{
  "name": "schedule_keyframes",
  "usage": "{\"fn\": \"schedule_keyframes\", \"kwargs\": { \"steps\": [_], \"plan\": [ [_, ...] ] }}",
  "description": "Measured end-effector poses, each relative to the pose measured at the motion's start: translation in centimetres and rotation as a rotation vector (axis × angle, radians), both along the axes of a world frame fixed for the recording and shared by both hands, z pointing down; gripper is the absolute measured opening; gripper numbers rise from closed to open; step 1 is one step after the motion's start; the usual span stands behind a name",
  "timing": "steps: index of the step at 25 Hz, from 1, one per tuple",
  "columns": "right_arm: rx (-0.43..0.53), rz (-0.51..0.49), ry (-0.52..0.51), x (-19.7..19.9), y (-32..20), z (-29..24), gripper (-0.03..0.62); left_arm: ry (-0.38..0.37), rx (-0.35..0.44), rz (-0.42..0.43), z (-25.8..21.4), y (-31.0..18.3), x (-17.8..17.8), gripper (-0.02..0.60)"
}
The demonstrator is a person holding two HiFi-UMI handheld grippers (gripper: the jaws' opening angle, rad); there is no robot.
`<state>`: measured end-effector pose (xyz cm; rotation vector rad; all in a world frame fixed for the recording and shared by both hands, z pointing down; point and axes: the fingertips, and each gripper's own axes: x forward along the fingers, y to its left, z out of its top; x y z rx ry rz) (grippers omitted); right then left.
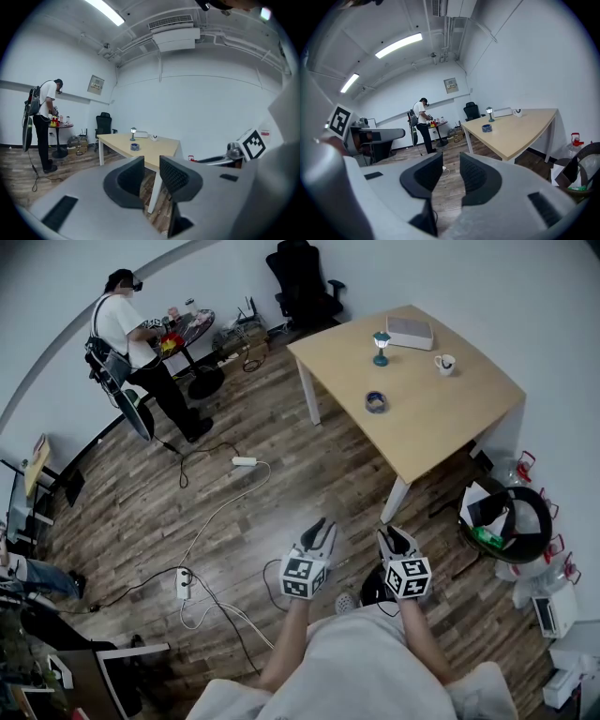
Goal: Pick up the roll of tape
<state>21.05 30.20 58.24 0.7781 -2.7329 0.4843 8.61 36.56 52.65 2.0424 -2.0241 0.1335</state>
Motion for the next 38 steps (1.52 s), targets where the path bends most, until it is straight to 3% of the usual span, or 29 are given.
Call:
{"fn": "schedule_keyframes", "kwargs": {
  "steps": [10, 15, 20, 27, 38],
  "plan": [
    [-0.037, 0.011, -0.003, -0.4, -3.0, 2.0, 0.148, 0.031, -0.02, -0.008, 2.0, -2.1, -1.2, 0.137],
    [-0.063, -0.005, -0.017, -3.3, -6.3, 2.1, 0.156, 0.025, -0.017, -0.006, 1.7, -4.8, -3.8, 0.136],
    [-0.047, -0.03, -0.024, -6.1, -10.3, 1.5, 0.163, 0.034, -0.006, -0.005, 1.6, -9.0, -6.2, 0.135],
    [0.013, 0.044, -0.063, -8.9, -19.2, -1.8, 0.152, 0.059, 0.01, -0.014, 0.4, -15.8, -10.2, 0.126],
    [-0.022, -0.022, -0.061, -14.7, -27.8, -2.4, 0.156, 0.072, -0.002, -0.025, -0.2, -25.2, -14.8, 0.123]
  ]
}}
